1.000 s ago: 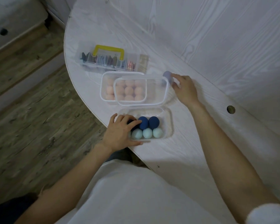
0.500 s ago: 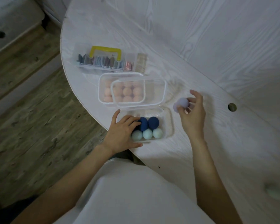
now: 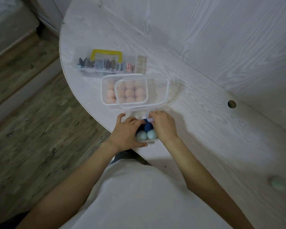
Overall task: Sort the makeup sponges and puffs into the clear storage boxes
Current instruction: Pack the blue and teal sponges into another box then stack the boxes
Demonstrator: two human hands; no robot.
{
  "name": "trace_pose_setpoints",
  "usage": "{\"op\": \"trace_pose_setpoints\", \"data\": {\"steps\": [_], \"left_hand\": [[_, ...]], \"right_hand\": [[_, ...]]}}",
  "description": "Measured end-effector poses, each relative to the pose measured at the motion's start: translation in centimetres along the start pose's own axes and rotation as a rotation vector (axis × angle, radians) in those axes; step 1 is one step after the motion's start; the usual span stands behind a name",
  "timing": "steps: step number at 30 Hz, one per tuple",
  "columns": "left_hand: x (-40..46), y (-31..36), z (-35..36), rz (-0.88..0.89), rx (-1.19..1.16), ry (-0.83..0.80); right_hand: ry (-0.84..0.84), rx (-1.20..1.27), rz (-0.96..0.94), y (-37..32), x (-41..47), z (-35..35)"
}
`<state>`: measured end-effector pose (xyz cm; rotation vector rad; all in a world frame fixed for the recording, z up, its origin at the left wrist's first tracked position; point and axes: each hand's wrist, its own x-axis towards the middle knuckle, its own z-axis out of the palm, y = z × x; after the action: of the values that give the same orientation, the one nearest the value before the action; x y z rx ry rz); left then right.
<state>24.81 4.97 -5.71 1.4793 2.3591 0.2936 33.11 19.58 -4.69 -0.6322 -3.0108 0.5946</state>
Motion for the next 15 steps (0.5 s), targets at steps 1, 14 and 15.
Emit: {"op": "trace_pose_setpoints", "data": {"steps": [1, 14, 15], "left_hand": [[0.0, 0.0, 0.0, 0.003, 0.007, 0.004], [-0.4, 0.6, -0.6, 0.034, 0.086, 0.001], [-0.6, 0.7, -0.6, 0.043, 0.08, 0.052]], "right_hand": [[-0.084, -0.025, 0.042, -0.1, 0.2, 0.0], [0.008, -0.025, 0.115, -0.3, -1.3, -0.9], [0.081, 0.014, 0.13, -0.2, -2.0, -1.3]]}}
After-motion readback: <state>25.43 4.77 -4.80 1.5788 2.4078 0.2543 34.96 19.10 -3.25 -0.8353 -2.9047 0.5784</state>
